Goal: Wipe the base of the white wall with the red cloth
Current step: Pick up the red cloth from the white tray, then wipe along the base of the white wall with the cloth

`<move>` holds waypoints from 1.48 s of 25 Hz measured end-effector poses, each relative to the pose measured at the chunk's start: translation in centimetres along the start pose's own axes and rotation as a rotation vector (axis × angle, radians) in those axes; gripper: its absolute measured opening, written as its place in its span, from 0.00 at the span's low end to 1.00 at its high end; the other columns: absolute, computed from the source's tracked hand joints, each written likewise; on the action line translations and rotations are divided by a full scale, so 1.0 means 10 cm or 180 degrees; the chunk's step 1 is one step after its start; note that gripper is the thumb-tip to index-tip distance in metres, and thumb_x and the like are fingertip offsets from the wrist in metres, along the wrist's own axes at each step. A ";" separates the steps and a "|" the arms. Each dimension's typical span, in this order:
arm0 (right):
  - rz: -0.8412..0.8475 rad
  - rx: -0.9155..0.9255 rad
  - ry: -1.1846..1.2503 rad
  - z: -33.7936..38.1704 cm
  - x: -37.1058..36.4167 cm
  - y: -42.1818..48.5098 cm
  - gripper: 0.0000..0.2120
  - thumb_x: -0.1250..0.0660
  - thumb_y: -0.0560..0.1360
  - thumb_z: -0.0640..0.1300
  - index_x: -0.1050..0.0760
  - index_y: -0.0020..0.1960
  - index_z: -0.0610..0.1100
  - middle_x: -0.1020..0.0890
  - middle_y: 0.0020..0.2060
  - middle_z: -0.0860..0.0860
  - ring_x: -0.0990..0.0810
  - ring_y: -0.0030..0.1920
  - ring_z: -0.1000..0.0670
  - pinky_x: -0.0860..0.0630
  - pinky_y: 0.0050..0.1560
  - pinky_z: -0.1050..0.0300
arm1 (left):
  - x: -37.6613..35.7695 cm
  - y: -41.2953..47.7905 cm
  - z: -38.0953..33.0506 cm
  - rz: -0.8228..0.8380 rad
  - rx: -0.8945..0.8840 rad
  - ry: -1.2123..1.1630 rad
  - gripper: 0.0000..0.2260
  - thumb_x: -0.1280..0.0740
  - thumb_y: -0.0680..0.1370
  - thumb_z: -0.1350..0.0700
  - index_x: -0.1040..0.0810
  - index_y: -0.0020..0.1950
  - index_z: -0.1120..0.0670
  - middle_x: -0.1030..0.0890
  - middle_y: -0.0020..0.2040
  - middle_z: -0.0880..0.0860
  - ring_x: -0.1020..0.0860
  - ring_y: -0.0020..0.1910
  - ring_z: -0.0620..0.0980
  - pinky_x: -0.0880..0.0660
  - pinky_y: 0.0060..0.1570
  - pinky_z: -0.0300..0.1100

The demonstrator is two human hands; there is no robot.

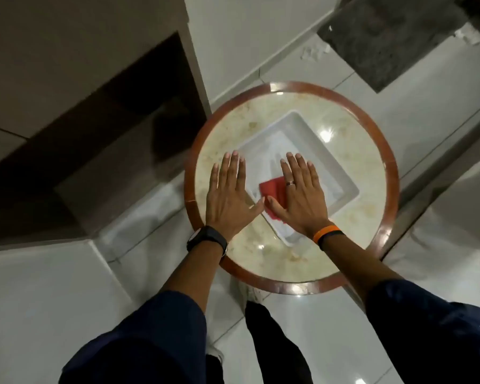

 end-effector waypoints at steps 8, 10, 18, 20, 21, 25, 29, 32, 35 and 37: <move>0.0636 -0.0329 0.0160 -0.08 -0.55 -0.18 0.36 0.46 0.87 0.62 0.49 0.87 0.43 0.52 0.87 0.39 0.55 0.87 0.37 0.50 0.86 0.38 | -0.46 -0.05 -0.16 0.0394 0.0272 -0.0104 0.52 0.57 0.74 0.23 0.55 0.84 0.61 0.55 0.84 0.60 0.54 0.85 0.56 0.51 0.83 0.53; 0.0735 -0.0347 0.0051 -0.04 -0.57 -0.14 0.35 0.46 0.87 0.61 0.51 0.87 0.43 0.54 0.87 0.39 0.57 0.87 0.37 0.50 0.87 0.35 | -0.45 -0.08 -0.16 0.0367 0.0393 -0.0132 0.51 0.54 0.75 0.24 0.53 0.84 0.62 0.54 0.84 0.60 0.53 0.84 0.57 0.51 0.83 0.53; 0.0146 -0.0620 0.0336 0.09 -0.48 0.01 0.20 0.32 0.83 0.39 0.24 0.74 0.34 0.26 0.75 0.34 0.33 0.79 0.30 0.28 0.75 0.33 | -0.43 -0.18 -0.14 0.0488 0.0166 -0.0279 0.48 0.46 0.78 0.29 0.55 0.84 0.63 0.57 0.84 0.60 0.56 0.85 0.55 0.52 0.83 0.51; 0.0021 -0.0695 0.0553 0.06 -0.40 0.06 0.18 0.31 0.81 0.36 0.21 0.70 0.32 0.22 0.70 0.34 0.29 0.74 0.31 0.25 0.69 0.35 | -0.39 -0.19 -0.02 0.0379 0.0054 -0.0326 0.47 0.43 0.79 0.31 0.53 0.84 0.63 0.54 0.84 0.60 0.54 0.85 0.56 0.51 0.83 0.51; -0.0056 -0.0720 0.0648 0.07 -0.35 0.08 0.19 0.30 0.80 0.36 0.21 0.70 0.32 0.22 0.70 0.34 0.28 0.73 0.31 0.25 0.68 0.36 | -0.35 -0.21 0.08 0.0316 0.0026 -0.0311 0.47 0.42 0.79 0.32 0.52 0.84 0.64 0.53 0.84 0.60 0.53 0.85 0.56 0.50 0.83 0.51; -0.0876 -0.0633 0.0932 0.42 -0.05 0.10 0.20 0.29 0.78 0.36 0.20 0.69 0.33 0.21 0.68 0.35 0.26 0.70 0.31 0.25 0.66 0.47 | -0.30 -0.43 0.67 0.0135 0.0080 -0.0140 0.48 0.45 0.78 0.30 0.52 0.84 0.64 0.52 0.84 0.61 0.51 0.84 0.58 0.51 0.83 0.52; -0.1430 -0.0127 0.1305 1.39 0.06 -0.06 0.19 0.28 0.79 0.39 0.19 0.69 0.36 0.20 0.67 0.36 0.25 0.67 0.33 0.30 0.66 0.55 | -0.43 -0.90 1.42 0.0204 0.0271 -0.0036 0.49 0.46 0.78 0.28 0.52 0.84 0.63 0.52 0.84 0.62 0.51 0.84 0.58 0.52 0.83 0.54; -0.1193 0.0180 0.1673 2.31 -0.35 -0.31 0.19 0.26 0.77 0.37 0.18 0.67 0.36 0.19 0.66 0.36 0.23 0.66 0.33 0.28 0.66 0.52 | -0.73 -1.49 2.12 0.0344 0.0537 0.0170 0.49 0.46 0.77 0.28 0.52 0.84 0.63 0.52 0.84 0.61 0.52 0.84 0.58 0.52 0.83 0.54; -0.0538 0.0289 0.1966 3.06 -1.15 -0.54 0.22 0.24 0.75 0.38 0.18 0.68 0.36 0.20 0.67 0.36 0.23 0.66 0.33 0.26 0.67 0.48 | -1.20 -2.18 2.78 0.0549 0.0787 0.0276 0.49 0.49 0.76 0.28 0.51 0.84 0.62 0.51 0.84 0.61 0.50 0.84 0.58 0.49 0.82 0.55; 0.0057 0.0103 0.2209 3.42 -1.83 -0.67 0.23 0.24 0.76 0.40 0.20 0.70 0.36 0.23 0.70 0.38 0.25 0.69 0.36 0.21 0.67 0.44 | -1.59 -2.61 3.18 0.0898 0.0867 0.0302 0.49 0.46 0.76 0.29 0.53 0.84 0.62 0.53 0.84 0.61 0.52 0.84 0.58 0.51 0.83 0.54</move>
Point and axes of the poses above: each hand's wrist, its own y-axis towards the middle knuckle, its own x-axis out of the back of the hand, z = x × y, the point moved 3 cm from there along y, towards the middle knuckle
